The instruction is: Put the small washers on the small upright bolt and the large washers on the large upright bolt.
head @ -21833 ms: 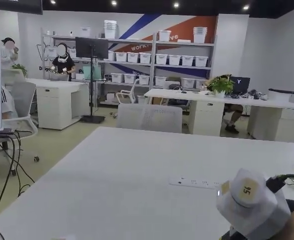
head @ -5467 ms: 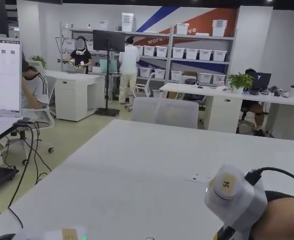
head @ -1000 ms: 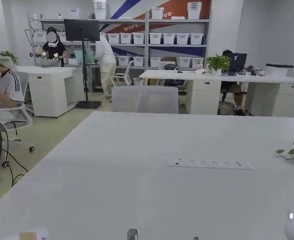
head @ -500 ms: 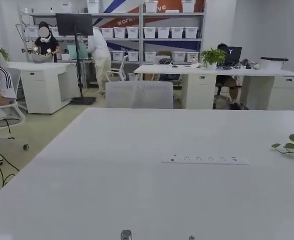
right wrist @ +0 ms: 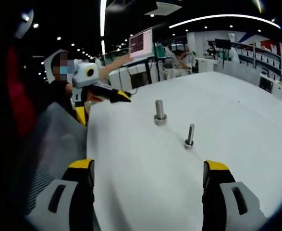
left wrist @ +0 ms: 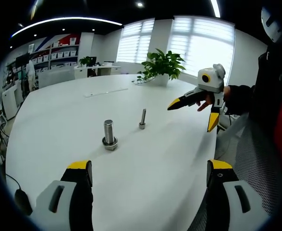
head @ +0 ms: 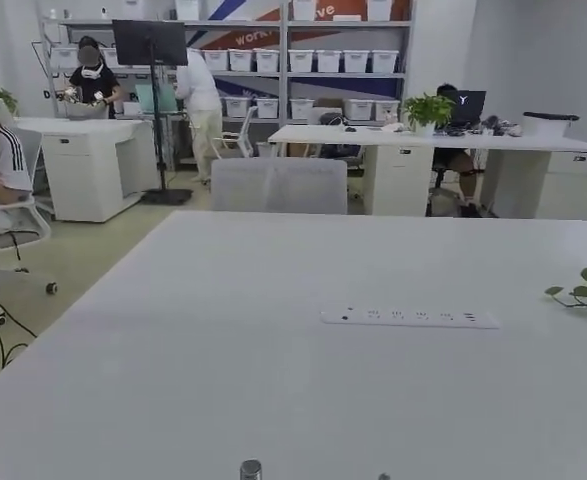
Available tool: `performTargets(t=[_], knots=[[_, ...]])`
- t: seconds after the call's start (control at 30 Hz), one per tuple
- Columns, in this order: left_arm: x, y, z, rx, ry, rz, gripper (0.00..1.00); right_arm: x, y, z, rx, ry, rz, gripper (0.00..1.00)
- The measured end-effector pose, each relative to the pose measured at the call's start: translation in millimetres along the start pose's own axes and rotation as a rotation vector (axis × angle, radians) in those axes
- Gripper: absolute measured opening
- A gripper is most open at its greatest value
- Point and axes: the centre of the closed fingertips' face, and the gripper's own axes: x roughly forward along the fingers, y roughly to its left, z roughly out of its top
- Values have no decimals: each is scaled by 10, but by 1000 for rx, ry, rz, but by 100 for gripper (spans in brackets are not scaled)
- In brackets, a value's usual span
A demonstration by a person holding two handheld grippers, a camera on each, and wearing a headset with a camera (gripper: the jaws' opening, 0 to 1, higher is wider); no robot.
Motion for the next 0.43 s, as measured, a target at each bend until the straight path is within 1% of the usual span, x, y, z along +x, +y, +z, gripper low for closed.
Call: performTargets(t=[0.43], knots=[[12, 4, -2, -1, 1, -1, 100, -19, -19, 1, -7, 2, -12, 94]])
